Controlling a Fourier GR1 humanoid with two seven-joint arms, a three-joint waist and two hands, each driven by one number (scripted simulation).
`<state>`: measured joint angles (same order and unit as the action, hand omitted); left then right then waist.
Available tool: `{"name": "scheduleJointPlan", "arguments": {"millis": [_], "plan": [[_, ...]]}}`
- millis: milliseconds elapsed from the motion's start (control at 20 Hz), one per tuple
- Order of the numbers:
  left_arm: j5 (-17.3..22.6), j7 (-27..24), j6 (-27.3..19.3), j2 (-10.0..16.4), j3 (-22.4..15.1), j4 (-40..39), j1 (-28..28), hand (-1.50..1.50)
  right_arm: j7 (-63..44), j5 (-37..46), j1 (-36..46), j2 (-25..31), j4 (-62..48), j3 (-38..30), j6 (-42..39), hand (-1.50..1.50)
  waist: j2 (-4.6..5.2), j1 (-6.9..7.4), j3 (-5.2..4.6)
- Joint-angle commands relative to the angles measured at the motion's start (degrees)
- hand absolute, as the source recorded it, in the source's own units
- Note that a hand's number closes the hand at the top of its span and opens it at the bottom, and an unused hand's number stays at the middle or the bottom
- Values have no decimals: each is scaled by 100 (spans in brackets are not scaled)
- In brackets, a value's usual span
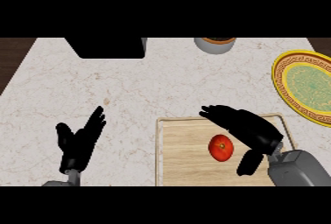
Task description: Pick the tomato from the tray and place it in the plate
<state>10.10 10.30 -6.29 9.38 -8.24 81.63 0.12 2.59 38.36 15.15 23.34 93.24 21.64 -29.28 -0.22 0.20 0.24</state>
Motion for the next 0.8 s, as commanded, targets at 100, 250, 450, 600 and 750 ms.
{"name": "scheduleJointPlan", "arguments": {"millis": [100, 250, 450, 600, 750], "plan": [[-43, 28, 223, -29, 184, -40, 83, 0, 378, 588, -29, -385, -435, 29, 91, -150, 22, -3, -24], [-104, 58, 215, -68, 151, 91, 249, 0, 424, 800, 206, -574, -899, 42, 121, -150, 24, 13, -24], [-175, 262, 57, -197, 166, -154, -188, 0, 810, 1143, 190, -166, -808, 430, -58, 150, 28, -2, -24], [-78, 380, 284, -51, 322, 49, -39, 0, 770, 1390, -57, -311, -331, 366, 96, 150, 18, -18, -25], [-272, 150, 207, -212, 248, -90, 26, 0, 835, 1864, -132, -708, -745, 575, 677, 150, 22, -15, -25]]}}
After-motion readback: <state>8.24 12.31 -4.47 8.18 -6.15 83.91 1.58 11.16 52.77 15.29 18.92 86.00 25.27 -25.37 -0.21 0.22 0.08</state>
